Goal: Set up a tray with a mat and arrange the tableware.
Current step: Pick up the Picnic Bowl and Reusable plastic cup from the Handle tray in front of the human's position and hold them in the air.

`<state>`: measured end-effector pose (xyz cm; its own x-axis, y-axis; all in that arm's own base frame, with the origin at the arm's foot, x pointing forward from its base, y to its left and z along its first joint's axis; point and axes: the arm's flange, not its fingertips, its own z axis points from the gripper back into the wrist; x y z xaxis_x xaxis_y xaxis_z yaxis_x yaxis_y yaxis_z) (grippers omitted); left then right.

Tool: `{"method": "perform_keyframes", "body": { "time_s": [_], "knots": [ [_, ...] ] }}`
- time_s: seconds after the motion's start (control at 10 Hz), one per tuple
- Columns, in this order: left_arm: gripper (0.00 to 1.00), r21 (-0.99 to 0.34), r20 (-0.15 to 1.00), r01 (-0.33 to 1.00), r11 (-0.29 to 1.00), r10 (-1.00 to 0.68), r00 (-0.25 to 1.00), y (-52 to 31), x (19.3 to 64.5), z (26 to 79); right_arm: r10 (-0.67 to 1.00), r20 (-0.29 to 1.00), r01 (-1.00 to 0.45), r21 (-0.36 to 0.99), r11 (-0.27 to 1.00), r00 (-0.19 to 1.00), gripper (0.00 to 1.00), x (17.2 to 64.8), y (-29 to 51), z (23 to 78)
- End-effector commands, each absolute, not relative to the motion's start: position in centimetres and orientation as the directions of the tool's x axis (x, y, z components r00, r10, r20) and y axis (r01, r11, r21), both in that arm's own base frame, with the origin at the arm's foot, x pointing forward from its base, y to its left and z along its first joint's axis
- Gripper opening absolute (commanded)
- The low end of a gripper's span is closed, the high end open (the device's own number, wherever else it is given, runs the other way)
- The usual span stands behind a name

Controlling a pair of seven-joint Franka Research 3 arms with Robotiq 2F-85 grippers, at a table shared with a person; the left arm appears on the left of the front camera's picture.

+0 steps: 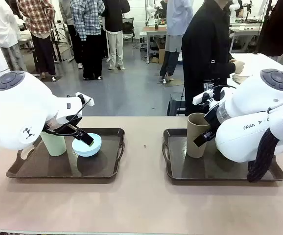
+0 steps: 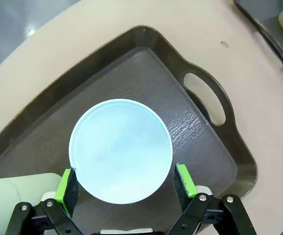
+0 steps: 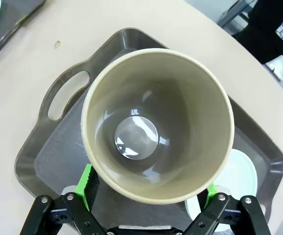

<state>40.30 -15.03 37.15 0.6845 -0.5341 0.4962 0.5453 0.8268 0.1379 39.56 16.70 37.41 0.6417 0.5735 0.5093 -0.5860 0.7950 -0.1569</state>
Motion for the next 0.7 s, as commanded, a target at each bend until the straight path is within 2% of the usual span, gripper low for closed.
{"method": "perform_keyframes", "body": {
  "time_s": [0.0, 0.6],
  "knots": [
    [1.00, 0.138, 0.496, 0.545, 0.827, -0.534, 0.684, -15.04, 40.30, 37.15, 0.574, 0.509, -0.586, -0.157, 0.795, 0.642, 1.00, 39.56, 16.70, 37.41],
    [1.00, 0.138, 0.496, 0.545, 0.827, -0.534, 0.684, -15.04, 40.30, 37.15, 0.574, 0.509, -0.586, -0.157, 0.795, 0.642, 1.00, 39.56, 16.70, 37.41]
  ]
}}
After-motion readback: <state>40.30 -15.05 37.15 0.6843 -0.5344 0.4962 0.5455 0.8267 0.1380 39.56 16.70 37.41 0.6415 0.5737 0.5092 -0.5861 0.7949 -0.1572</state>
